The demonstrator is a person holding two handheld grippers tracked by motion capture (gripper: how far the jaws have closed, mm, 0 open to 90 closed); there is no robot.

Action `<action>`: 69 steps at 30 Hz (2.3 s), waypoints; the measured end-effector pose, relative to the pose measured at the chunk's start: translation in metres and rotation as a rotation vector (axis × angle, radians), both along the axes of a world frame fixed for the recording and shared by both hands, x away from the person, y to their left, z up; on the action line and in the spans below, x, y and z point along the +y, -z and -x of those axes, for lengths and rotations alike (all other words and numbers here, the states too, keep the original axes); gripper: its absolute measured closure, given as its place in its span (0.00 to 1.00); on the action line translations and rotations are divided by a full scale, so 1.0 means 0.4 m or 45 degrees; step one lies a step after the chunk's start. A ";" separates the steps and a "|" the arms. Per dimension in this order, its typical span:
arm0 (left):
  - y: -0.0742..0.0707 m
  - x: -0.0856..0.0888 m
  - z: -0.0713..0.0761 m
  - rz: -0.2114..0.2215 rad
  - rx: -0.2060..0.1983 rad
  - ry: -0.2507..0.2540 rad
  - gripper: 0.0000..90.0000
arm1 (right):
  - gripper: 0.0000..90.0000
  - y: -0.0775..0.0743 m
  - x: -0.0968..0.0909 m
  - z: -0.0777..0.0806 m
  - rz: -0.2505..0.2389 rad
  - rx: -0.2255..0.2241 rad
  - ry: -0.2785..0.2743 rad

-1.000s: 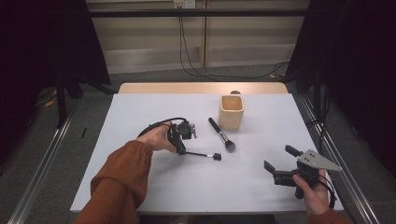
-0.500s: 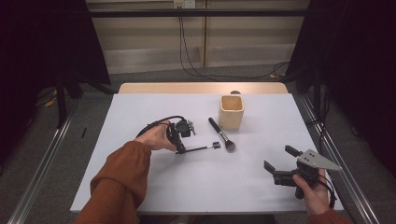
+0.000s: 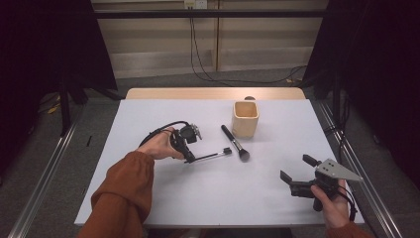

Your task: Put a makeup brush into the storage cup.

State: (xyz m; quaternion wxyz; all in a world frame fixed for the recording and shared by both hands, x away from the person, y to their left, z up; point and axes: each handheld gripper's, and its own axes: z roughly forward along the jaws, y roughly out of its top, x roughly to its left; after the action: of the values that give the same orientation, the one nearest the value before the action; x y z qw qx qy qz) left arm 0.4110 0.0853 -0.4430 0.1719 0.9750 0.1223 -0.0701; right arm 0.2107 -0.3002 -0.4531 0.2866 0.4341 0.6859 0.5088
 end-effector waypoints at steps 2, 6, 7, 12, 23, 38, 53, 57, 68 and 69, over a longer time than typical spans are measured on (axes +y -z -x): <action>-0.008 0.010 -0.003 0.020 0.001 -0.001 0.95 | 0.00 0.000 0.000 0.000 0.000 0.000 0.001; -0.018 0.026 -0.004 0.057 0.005 -0.016 0.95 | 0.00 0.000 0.000 0.000 0.000 0.000 0.002; -0.019 0.029 -0.004 0.066 0.002 -0.023 0.95 | 0.00 0.000 0.000 0.000 0.000 0.000 0.003; -0.025 0.052 -0.002 0.168 -0.021 -0.046 0.95 | 0.00 0.000 0.000 0.000 -0.002 -0.001 0.001; -0.017 0.118 0.004 0.349 -0.065 -0.180 0.95 | 0.00 0.000 0.001 0.000 -0.001 0.000 0.003; -0.012 0.158 0.034 0.587 -0.107 -0.287 0.95 | 0.00 0.001 0.001 -0.001 0.001 0.001 0.002; -0.029 0.185 0.081 0.788 -0.161 -0.386 0.95 | 0.00 0.006 0.007 -0.005 0.007 0.012 -0.016; -0.037 0.189 0.090 0.819 -0.188 -0.398 0.95 | 0.00 0.006 0.011 -0.007 0.007 0.009 -0.022; -0.041 0.210 0.145 0.941 -0.279 -0.462 0.95 | 0.02 0.002 0.025 -0.021 -0.017 0.011 -0.057; -0.040 0.209 0.148 0.953 -0.275 -0.459 0.95 | 0.02 0.000 0.029 -0.022 -0.020 0.014 -0.071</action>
State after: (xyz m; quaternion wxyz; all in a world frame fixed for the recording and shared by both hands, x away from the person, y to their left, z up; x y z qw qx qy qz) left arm 0.3516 0.1689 -0.4270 0.5351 0.8102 0.2380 0.0240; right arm 0.2196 -0.2885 -0.4532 0.2649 0.4199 0.6953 0.5196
